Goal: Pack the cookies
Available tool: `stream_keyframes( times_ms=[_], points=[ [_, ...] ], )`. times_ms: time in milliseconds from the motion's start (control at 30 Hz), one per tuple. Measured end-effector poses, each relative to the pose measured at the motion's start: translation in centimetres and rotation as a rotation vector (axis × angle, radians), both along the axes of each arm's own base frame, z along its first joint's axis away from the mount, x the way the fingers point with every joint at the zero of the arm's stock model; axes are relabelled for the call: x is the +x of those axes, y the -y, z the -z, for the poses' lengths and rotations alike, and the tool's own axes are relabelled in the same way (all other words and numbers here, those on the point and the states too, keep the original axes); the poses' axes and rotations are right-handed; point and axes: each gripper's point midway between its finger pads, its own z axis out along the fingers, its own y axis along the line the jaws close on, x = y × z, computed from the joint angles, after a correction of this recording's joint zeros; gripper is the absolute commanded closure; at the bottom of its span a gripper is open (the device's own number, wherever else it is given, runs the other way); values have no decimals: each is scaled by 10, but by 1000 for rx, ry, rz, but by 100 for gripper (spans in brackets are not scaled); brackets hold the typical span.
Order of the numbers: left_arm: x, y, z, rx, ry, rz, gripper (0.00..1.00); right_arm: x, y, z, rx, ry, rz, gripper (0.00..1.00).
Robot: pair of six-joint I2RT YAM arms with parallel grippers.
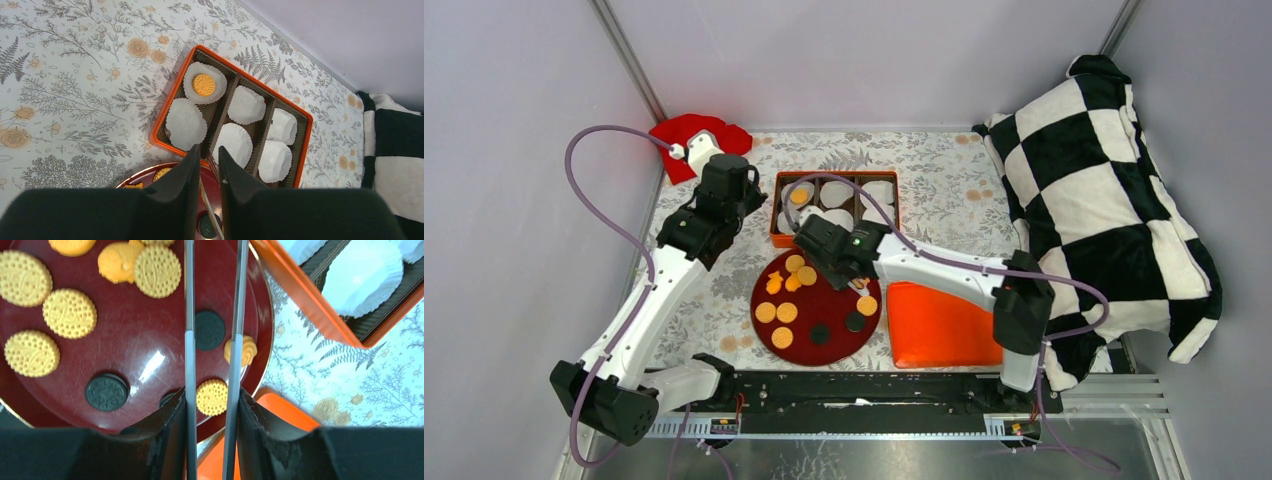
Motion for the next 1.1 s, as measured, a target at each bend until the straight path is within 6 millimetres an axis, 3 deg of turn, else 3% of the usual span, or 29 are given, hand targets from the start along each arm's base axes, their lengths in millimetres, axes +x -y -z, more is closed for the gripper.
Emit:
stream_keyframes(
  times_ms=[167,300,467,500,600,733,1100],
  points=[
    [-1,5,3,-13,-10,26,76,-39,41,2,10,-80,3,78],
    [0,12,7,-26,-25,54,76,-62,62,1,35,-120,17,75],
    [0,18,16,-37,-53,84,76,-85,70,10,39,-168,23,72],
    [-1,19,17,-39,-55,88,76,-89,71,14,35,-178,25,64],
    [-2,21,17,-43,-57,96,76,-100,74,22,15,-198,28,57],
    [-5,22,19,-49,-59,106,76,-112,80,32,-12,-213,37,48],
    [-9,22,19,-57,-56,116,76,-114,91,29,-23,-190,89,47]
  ],
)
